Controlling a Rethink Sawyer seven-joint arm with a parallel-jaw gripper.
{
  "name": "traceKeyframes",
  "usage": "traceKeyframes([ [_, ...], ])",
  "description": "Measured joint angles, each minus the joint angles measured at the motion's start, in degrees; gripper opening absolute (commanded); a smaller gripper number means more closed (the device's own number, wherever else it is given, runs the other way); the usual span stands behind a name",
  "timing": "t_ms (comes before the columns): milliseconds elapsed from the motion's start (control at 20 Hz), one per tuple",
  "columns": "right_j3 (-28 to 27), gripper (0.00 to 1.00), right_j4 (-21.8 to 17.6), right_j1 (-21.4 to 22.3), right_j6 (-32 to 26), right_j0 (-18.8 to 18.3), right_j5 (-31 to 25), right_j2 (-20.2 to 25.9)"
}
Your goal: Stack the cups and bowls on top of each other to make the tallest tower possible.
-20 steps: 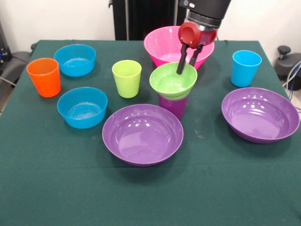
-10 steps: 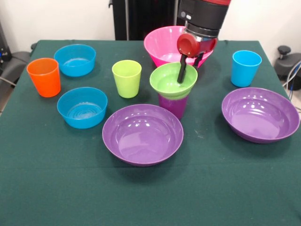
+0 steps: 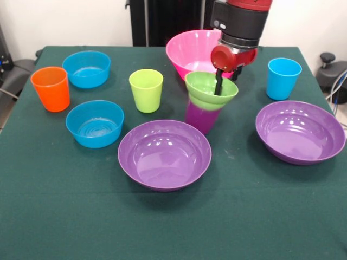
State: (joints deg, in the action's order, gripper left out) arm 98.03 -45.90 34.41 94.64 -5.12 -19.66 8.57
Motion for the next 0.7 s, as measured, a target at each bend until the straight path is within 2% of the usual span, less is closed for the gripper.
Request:
traceKeyframes([
  [700, 0.01, 1.0, -0.02, 0.21, -0.01, -0.09, 0.0, 2.29],
])
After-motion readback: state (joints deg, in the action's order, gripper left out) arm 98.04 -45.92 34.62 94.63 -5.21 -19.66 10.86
